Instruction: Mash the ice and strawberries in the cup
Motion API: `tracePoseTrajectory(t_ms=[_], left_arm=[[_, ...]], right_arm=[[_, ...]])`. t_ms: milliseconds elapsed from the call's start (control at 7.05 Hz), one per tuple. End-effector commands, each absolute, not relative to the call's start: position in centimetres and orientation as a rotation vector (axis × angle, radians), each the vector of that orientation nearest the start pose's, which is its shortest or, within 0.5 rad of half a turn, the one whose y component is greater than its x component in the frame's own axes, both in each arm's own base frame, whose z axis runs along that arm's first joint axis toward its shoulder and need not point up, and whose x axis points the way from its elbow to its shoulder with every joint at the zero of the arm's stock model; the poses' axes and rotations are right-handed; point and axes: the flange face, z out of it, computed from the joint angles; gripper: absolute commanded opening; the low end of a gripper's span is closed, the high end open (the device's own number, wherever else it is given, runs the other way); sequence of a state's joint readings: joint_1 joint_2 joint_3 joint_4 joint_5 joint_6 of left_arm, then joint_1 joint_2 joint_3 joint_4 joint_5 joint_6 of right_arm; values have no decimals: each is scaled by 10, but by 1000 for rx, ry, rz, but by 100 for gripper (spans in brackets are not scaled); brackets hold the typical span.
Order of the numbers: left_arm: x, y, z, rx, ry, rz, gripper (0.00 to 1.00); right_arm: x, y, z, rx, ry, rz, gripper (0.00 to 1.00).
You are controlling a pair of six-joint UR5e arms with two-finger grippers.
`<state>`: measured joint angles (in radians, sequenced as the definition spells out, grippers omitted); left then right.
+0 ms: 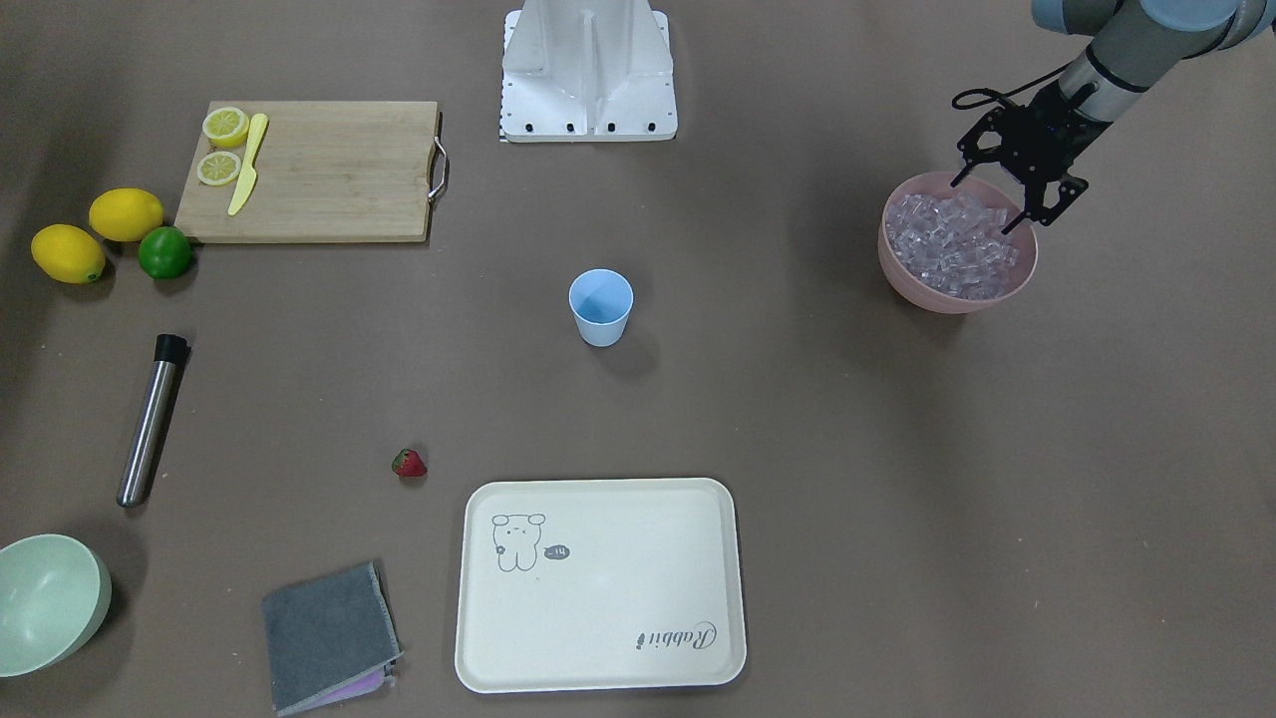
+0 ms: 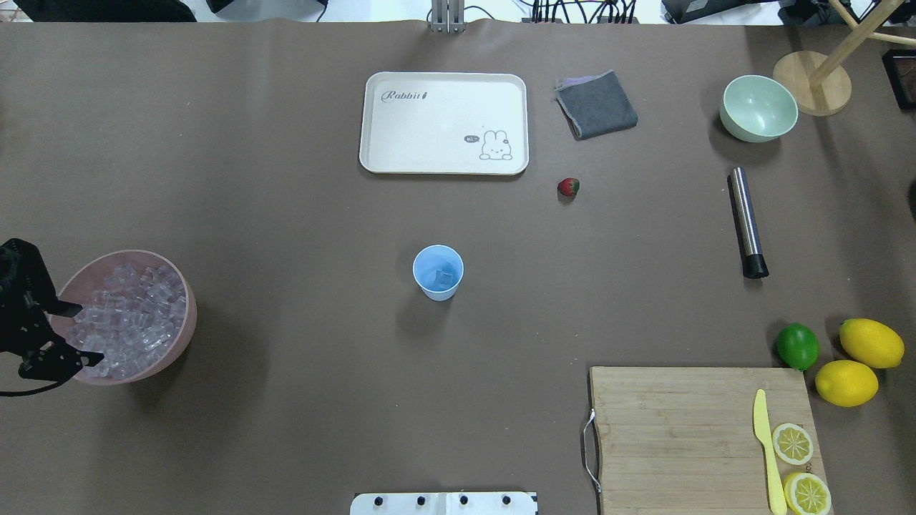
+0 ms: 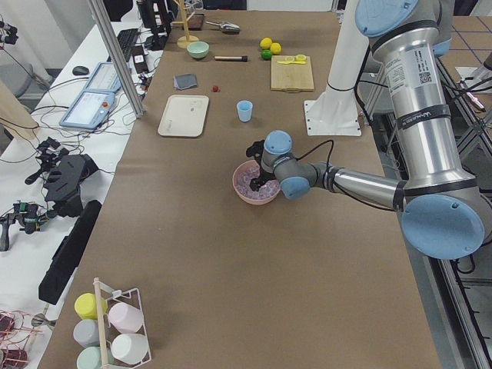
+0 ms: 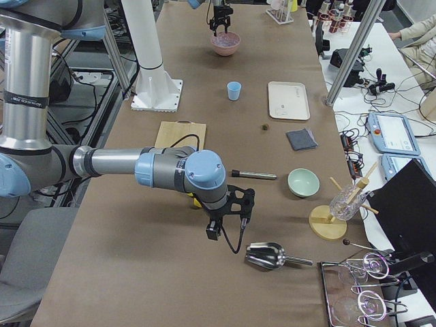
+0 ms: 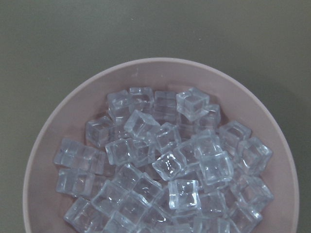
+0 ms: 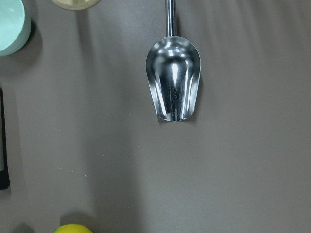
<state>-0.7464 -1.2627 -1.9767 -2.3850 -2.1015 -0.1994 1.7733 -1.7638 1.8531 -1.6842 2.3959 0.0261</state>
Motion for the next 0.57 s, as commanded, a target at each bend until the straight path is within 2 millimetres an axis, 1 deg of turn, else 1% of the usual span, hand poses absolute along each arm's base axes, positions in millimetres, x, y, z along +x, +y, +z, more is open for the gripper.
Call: tracePoseTrajectory(t_ms=[0, 142, 425], left_arm=[[234, -325, 509, 535, 888, 816, 81], [236, -327, 513, 532, 884, 814, 80], [237, -327, 515, 528, 883, 815, 80]], right_arm=[[140, -384, 617, 45, -825, 227, 100], [140, -384, 617, 44, -825, 228, 100], [140, -383, 619, 43, -823, 227, 100]])
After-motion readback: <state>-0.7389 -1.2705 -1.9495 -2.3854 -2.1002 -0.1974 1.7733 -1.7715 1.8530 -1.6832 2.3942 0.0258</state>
